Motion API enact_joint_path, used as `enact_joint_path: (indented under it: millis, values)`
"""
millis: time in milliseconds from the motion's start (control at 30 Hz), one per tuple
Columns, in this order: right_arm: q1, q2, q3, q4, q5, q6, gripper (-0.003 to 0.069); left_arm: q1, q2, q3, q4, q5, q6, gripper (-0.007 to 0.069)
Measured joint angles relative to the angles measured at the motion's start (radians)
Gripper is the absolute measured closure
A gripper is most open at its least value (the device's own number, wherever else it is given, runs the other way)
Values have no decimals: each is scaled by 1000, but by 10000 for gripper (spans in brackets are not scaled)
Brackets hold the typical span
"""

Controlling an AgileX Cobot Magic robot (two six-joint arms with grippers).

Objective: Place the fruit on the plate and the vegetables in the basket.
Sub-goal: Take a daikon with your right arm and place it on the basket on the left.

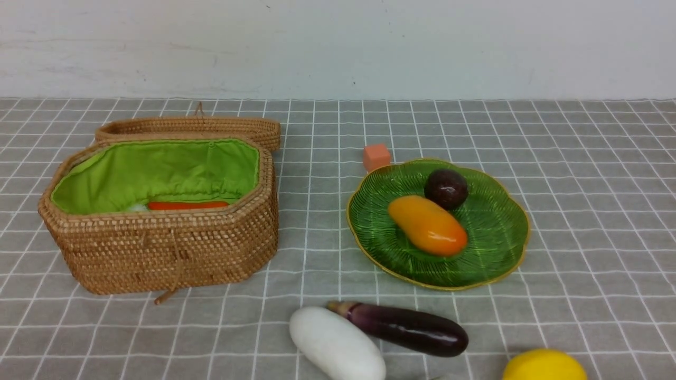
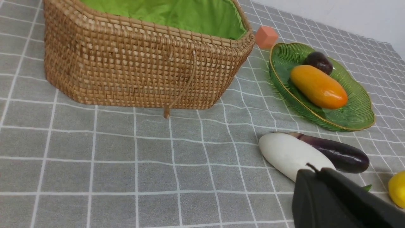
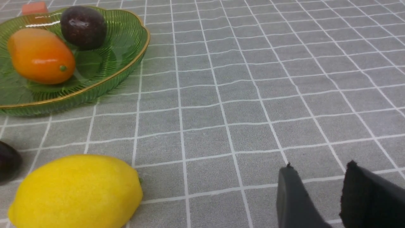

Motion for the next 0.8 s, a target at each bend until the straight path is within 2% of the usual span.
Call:
enact_joint_path:
  millis: [467,800]
  values:
    - [0,0,0,-12,-4,0,418,0,-1,0,0,0,0,617]
    - [0,0,10,-34,-99,12,418,0,-1,0,0,0,0,617]
